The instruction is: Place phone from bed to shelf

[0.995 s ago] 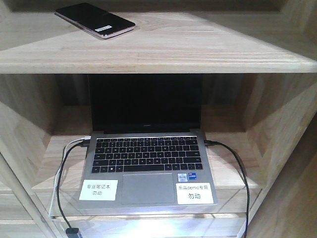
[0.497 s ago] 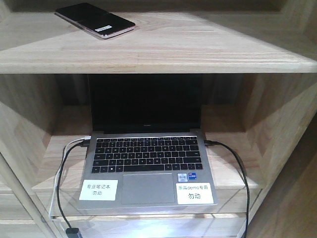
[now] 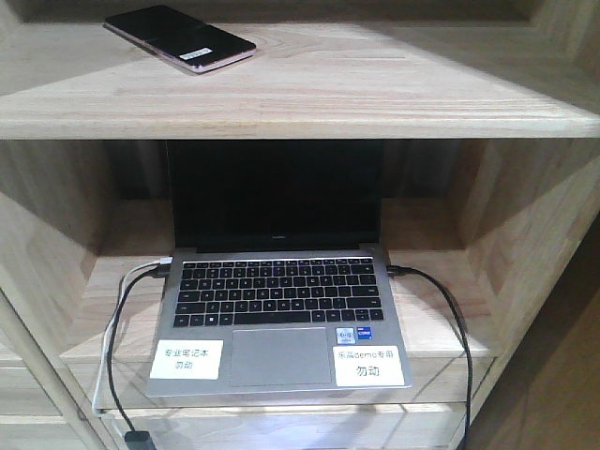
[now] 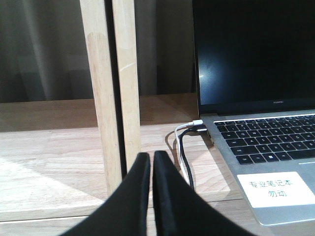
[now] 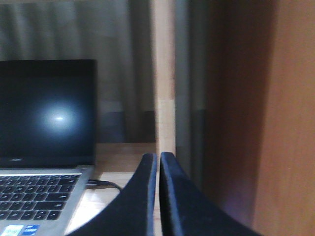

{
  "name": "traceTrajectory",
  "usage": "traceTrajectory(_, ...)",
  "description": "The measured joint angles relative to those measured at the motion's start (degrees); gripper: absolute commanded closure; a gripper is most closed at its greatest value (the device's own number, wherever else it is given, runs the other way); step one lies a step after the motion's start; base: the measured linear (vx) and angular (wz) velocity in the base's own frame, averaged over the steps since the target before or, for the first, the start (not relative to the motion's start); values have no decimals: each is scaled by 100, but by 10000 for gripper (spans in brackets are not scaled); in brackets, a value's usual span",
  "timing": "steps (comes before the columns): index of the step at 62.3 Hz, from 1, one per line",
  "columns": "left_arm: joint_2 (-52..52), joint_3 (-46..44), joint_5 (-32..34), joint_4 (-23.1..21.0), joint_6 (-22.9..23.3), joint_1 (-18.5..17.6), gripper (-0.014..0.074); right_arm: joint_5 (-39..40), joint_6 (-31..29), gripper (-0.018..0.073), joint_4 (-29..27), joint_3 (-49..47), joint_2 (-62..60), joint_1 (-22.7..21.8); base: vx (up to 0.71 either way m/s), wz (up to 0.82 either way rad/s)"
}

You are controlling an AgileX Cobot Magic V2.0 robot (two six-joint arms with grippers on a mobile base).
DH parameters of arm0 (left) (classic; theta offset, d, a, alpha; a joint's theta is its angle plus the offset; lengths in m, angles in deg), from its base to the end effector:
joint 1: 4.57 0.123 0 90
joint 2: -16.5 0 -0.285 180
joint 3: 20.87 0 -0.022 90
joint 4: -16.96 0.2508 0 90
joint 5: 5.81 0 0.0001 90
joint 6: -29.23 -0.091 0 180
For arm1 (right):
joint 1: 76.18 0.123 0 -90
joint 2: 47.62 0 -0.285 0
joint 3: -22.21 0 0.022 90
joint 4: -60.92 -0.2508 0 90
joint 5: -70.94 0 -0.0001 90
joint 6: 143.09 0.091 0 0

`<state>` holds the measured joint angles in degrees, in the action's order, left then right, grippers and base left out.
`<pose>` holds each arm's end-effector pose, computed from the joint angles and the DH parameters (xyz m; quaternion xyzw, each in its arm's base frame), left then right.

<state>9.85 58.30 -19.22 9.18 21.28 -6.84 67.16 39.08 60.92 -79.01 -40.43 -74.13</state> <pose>0.0551 -0.0051 0.1817 0.0278 0.7605 -0.0226 0.6483 0.0568 0.0020 0.1985 0.0007 0.7056 0.0261 0.7082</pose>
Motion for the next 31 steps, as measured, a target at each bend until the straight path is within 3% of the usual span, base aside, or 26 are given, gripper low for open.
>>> traceTrajectory(31, 0, 0, 0, 0, 0, 0, 596, 0, 15, 560, 0, 0, 0, 0, 0, 0)
